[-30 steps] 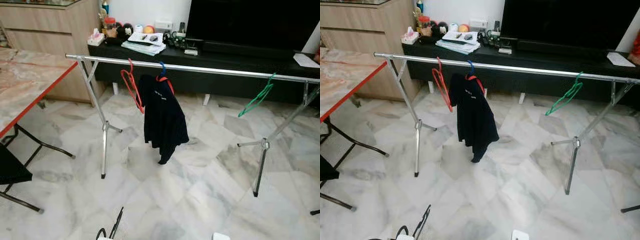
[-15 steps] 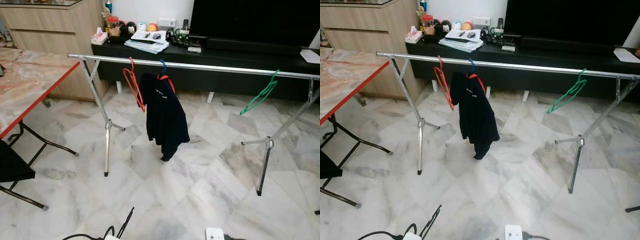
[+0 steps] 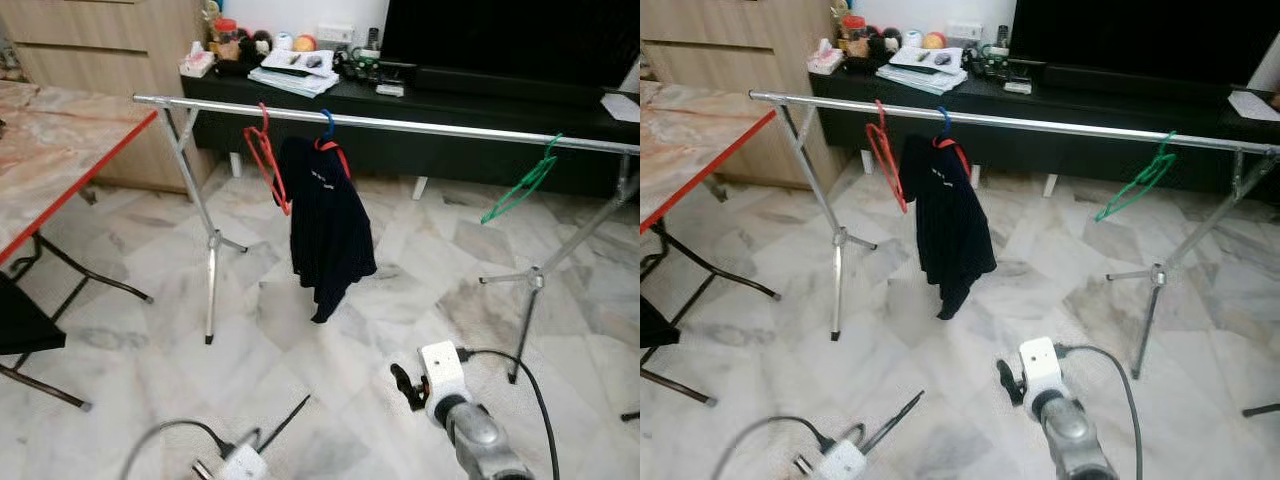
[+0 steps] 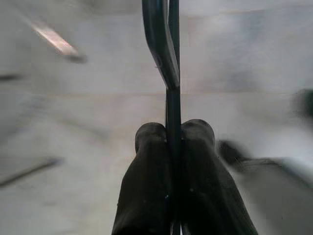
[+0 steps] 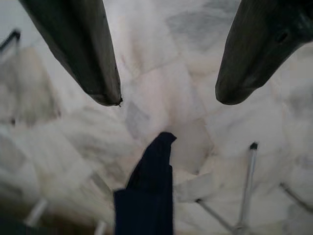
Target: Hang hanger
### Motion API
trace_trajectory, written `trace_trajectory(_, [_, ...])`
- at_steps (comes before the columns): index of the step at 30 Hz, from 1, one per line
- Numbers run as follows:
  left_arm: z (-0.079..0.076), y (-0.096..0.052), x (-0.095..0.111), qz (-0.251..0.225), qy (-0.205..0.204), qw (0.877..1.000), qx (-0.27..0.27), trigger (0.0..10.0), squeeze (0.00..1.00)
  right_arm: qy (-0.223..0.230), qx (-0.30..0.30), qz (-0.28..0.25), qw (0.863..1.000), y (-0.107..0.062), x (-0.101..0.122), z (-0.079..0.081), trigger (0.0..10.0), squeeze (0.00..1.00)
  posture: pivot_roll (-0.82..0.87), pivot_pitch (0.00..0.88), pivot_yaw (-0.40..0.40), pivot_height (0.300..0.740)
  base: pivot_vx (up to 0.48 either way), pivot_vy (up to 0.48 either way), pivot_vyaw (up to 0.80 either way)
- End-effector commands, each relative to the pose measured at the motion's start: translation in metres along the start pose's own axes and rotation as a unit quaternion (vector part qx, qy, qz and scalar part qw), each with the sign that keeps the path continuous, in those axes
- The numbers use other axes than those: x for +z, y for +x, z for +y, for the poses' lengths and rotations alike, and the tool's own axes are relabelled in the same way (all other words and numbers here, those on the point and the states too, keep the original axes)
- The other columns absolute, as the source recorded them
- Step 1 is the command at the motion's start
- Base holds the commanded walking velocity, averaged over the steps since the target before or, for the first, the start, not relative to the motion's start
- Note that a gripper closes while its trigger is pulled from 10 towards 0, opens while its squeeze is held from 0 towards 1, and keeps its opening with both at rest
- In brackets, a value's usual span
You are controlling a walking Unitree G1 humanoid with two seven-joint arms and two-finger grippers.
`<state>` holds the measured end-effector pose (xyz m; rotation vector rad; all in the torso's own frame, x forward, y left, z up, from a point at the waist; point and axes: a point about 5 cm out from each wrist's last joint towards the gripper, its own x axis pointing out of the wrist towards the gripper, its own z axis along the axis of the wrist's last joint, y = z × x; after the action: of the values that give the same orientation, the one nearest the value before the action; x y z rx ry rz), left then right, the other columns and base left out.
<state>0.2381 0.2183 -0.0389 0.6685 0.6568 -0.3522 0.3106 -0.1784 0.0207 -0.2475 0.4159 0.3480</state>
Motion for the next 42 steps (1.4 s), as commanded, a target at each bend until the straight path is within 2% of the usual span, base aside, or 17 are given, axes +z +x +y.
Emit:
trace_trajectory(1, [0.017,0.003,0.023,-0.057,0.013,0.998,-0.006,10.0,0.0,-0.054,0.044,-0.012,0.997,0.002,0.008,0.007,10.0,0.0,-0.01,0.105,-0.044,0.74,0.0,0.0,0.0])
trace_trajectory(5, [0.026,0.004,0.042,-0.094,0.059,0.994,-0.022,10.0,0.0,-0.043,0.048,-0.034,0.997,0.004,0.02,0.001,10.0,0.0,-0.01,0.106,-0.043,0.74,0.0,0.0,0.0])
trace_trajectory(7, [0.025,0.005,0.054,-0.116,0.093,0.988,-0.051,10.0,0.0,-0.051,0.118,-0.039,0.991,0.006,0.027,0.008,10.0,0.0,-0.01,0.107,-0.041,0.74,0.0,0.0,0.0])
trace_trajectory(8, [0.025,0.005,0.054,-0.116,0.093,0.988,-0.051,10.0,0.0,-0.051,0.118,-0.039,0.991,0.006,0.027,0.008,10.0,0.0,-0.01,0.107,-0.041,0.74,0.0,0.0,0.0])
trace_trajectory(9, [0.024,0.006,0.062,-0.129,0.109,0.983,-0.069,10.0,0.0,-0.075,0.185,-0.033,0.979,0.004,0.027,0.016,10.0,0.0,-0.01,0.105,-0.041,0.74,0.0,0.0,0.0])
trace_trajectory(11, [0.023,0.006,0.069,-0.141,0.121,0.978,-0.091,10.0,0.0,-0.1,0.245,-0.024,0.964,0.002,0.025,0.024,10.0,0.0,-0.01,0.105,-0.042,0.74,0.0,0.0,0.0])
trace_trajectory(13, [0.02,0.005,0.076,-0.149,0.137,0.971,-0.13,10.0,0.0,-0.12,0.329,-0.017,0.936,-0.002,0.024,0.034,10.0,0.0,-0.01,0.104,-0.043,0.74,0.0,0.0,0.0])
trace_trajectory(14, [0.02,0.005,0.08,-0.15,0.159,0.964,-0.151,10.0,0.0,-0.118,0.387,-0.007,0.915,-0.006,0.023,0.04,10.0,0.0,0.0,0.103,-0.045,0.74,0.0,0.0,0.0])
trace_trajectory(15, [0.02,0.005,0.08,-0.15,0.159,0.964,-0.151,10.0,0.0,-0.118,0.387,-0.007,0.915,-0.006,0.023,0.04,10.0,0.0,0.0,0.103,-0.045,0.74,0.0,0.0,0.0])
trace_trajectory(17, [0.022,0.005,0.087,-0.152,0.178,0.958,-0.163,10.0,0.0,-0.132,0.441,0.019,0.888,-0.01,0.019,0.044,10.0,0.0,0.0,0.103,-0.05,0.74,0.0,0.0,0.0])
trace_trajectory(20, [0.022,0.005,0.095,-0.156,0.187,0.954,-0.175,10.0,0.0,-0.157,0.46,0.04,0.873,-0.01,0.017,0.046,10.0,0.0,0.0,0.104,-0.055,0.74,0.0,0.0,0.0])
trace_trajectory(22, [0.02,0.004,0.103,-0.163,0.213,0.942,-0.201,10.0,0.0,-0.164,0.44,0.036,0.882,-0.005,0.022,0.049,10.0,0.0,0.0,0.104,-0.059,0.74,0.0,0.0,0.0])
trace_trajectory(25, [0.019,0.001,0.109,-0.161,0.263,0.924,-0.227,10.0,0.0,-0.195,0.428,0.026,0.882,-0.001,0.027,0.056,10.0,0.0,0.02,0.104,-0.066,0.74,0.0,0.0,0.0])
trace_trajectory(28, [0.02,0.0,0.115,-0.17,0.272,0.919,-0.231,10.0,0.0,-0.259,0.393,0.006,0.882,0.004,0.033,0.059,10.0,0.0,0.02,0.101,-0.07,0.74,0.0,0.0,0.0])
trace_trajectory(30, [0.019,0.0,0.115,-0.165,0.292,0.911,-0.242,10.0,0.0,-0.31,0.386,-0.01,0.869,0.006,0.038,0.065,10.0,0.0,0.02,0.098,-0.074,0.74,0.0,0.0,0.0])
trace_trajectory(38, [0.019,-0.001,0.121,-0.17,0.292,0.909,-0.244,10.0,0.0,-0.298,0.397,0.0,0.868,0.005,0.034,0.067,10.0,0.0,0.03,0.095,-0.081,0.74,0.0,0.0,0.0])
trace_trajectory(42, [0.018,-0.002,0.127,-0.174,0.298,0.906,-0.245,10.0,0.0,-0.292,0.376,0.01,0.88,0.006,0.027,0.067,10.0,0.0,0.03,0.092,-0.084,0.74,0.0,0.0,0.0])
